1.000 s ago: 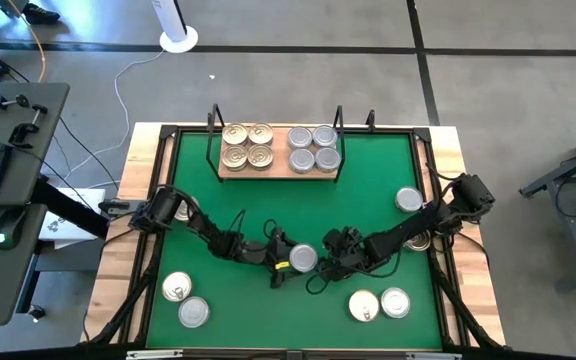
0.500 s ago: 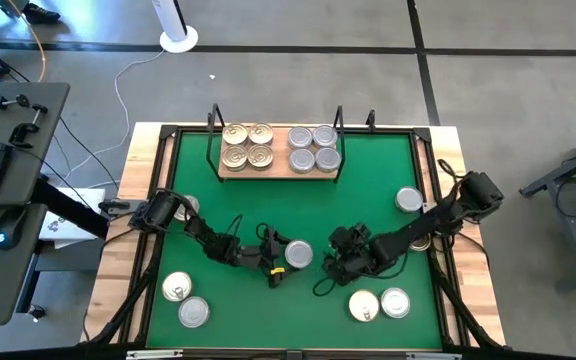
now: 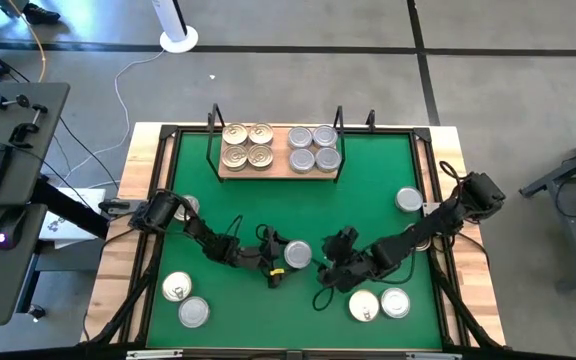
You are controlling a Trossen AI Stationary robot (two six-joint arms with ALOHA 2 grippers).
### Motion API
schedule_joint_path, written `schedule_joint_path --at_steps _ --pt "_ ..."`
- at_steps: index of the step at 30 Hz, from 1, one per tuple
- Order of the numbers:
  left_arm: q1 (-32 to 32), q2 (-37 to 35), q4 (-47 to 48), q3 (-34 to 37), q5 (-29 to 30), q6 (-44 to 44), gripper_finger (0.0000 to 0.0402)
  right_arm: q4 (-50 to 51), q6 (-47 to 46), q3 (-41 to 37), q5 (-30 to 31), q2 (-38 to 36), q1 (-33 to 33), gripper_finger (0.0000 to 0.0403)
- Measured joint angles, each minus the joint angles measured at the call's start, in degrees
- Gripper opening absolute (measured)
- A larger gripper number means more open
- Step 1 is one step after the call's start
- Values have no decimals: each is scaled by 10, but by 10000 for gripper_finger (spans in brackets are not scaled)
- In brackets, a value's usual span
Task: Stack canned seafood by type on shelf
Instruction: Stack the green tuna can on top of the other green tuna can on the shelf
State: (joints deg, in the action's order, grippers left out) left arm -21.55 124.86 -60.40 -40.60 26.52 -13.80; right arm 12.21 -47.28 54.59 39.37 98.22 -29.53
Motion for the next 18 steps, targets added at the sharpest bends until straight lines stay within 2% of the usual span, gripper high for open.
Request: schedule_joint_path --at_steps 6,10,14,18 --pt "0 0 0 0 0 2 395 -131 102 0 -54 39 28 331" --pt "0 0 -1 0 0 12 394 -166 93 0 -45 72 57 311" --pt "0 1 -7 0 1 13 394 -175 74 -1 -42 87 78 251" --pt "0 1 -13 0 1 15 394 -174 78 -1 -85 97 85 161"
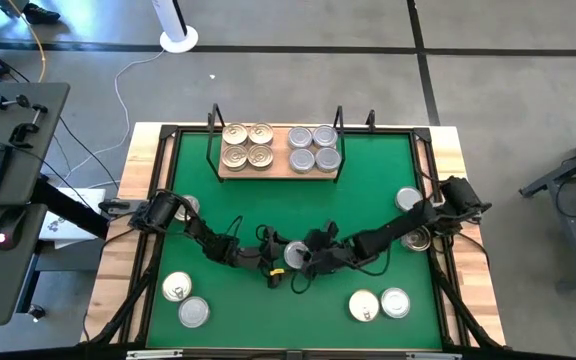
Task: Stack canned seafood by type on shelf
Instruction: Stack the green tuna can on top of the other green tuna can on the shelf
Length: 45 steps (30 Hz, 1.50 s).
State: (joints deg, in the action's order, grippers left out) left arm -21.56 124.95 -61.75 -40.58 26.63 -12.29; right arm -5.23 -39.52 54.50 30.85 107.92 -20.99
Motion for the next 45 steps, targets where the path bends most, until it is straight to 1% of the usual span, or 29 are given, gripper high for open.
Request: schedule_joint_path --at_steps 3,5,7,9,21,27,30,34,38,42,45 --pt "0 0 -8 1 5 -5 394 0 7 0 -21 8 3 95" --pt "0 0 -12 2 4 -6 394 5 1 0 -22 14 3 56" --pt "-1 0 -15 3 3 -9 394 12 -7 1 -24 16 3 24" --pt "0 -1 -15 3 -2 -18 394 17 -8 2 -30 16 3 7" --pt "0 -1 -29 4 -2 -38 395 22 -10 1 -45 17 8 2" --pt "3 -1 -90 34 -4 -61 395 18 -6 1 -48 19 8 2" --pt "7 -3 -95 40 -10 -79 395 12 10 0 -35 19 7 2" --pt "4 -3 -90 40 -8 -76 395 9 36 0 -24 6 5 2" --pt "2 -2 -86 37 -1 -62 395 -3 54 -2 -41 -11 3 2" --pt "2 -1 -81 37 5 -45 395 -46 76 -2 -92 -8 3 1" --pt "2 0 -78 37 4 -23 395 -49 72 -1 -97 1 3 1"
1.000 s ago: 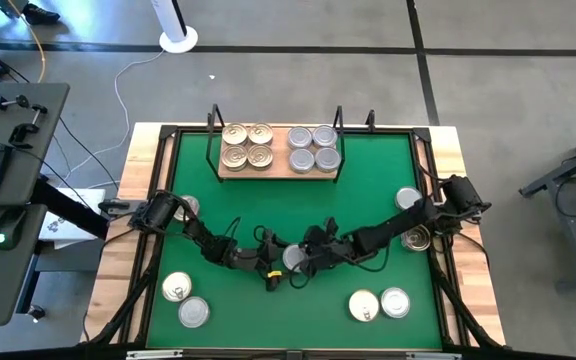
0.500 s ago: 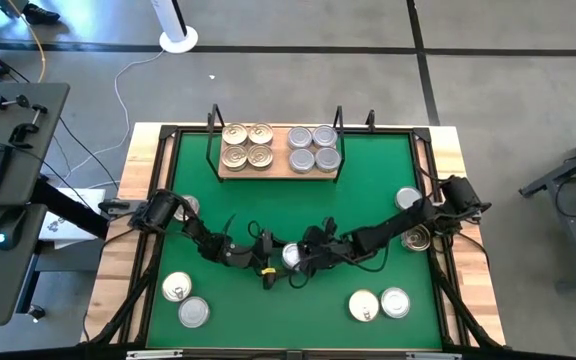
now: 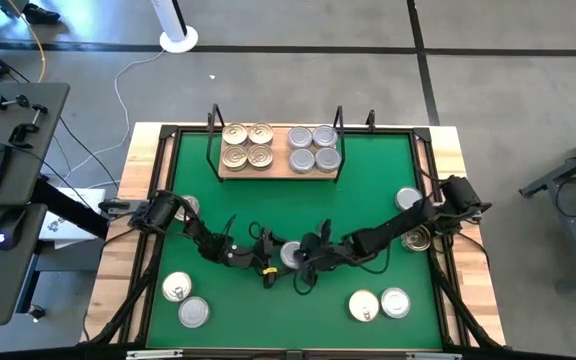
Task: Stack canned seafood by type on shelf
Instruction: Stack the green tuna can on top of the other green tuna can on the shelf
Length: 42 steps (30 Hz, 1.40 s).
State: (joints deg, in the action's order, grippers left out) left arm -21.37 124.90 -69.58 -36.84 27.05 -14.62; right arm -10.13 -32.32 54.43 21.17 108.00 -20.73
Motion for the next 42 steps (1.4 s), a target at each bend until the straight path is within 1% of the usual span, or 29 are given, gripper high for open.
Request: schedule_joint_path --at_steps 10,14,21,31,35,37,39,42 --pt "0 0 2 1 -4 9 395 -7 -2 2 0 22 0 2" --pt "6 0 3 1 -16 8 395 -4 -2 2 -1 22 1 2" --pt "15 0 -22 3 -18 12 395 0 -4 1 3 22 1 2" --pt "16 5 -1 -20 -8 15 394 4 -4 0 1 22 1 2" --pt "13 5 9 -25 -6 27 382 5 -4 0 -1 22 1 2" --pt "10 5 9 -25 -2 32 371 6 -4 0 11 22 -2 2" --pt "5 5 10 -26 9 34 362 5 -3 0 25 22 -6 2" --pt "-6 5 13 -27 28 43 355 5 -3 0 29 16 -13 2"
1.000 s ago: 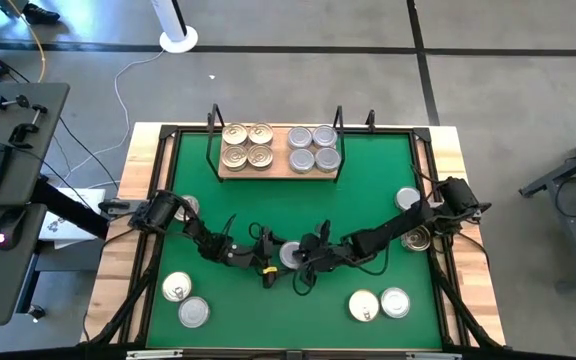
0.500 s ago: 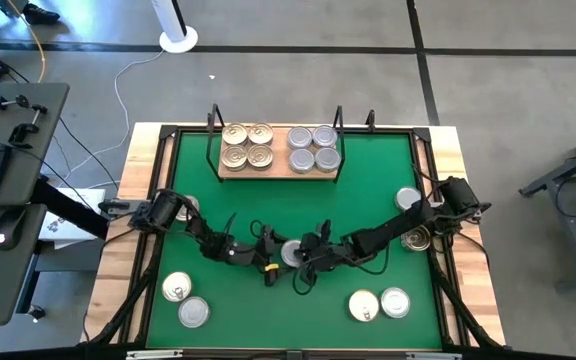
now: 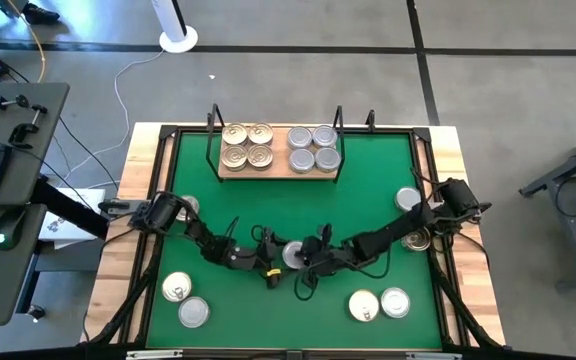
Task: Stack canned seafood by type on shelf
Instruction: Stack the green tuna can on top of the other green tuna can on the shelf
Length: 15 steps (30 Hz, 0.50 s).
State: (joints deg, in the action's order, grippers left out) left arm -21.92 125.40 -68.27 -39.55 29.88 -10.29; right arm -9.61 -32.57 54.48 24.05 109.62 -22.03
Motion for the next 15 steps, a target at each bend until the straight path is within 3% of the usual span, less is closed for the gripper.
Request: schedule_joint_path --at_steps 7,15 --pt "-24 -7 -7 -2 55 17 351 80 -4 -2 35 -66 -31 2" --pt "-30 -98 48 -3 100 26 351 291 -119 -2 156 -183 -107 2"
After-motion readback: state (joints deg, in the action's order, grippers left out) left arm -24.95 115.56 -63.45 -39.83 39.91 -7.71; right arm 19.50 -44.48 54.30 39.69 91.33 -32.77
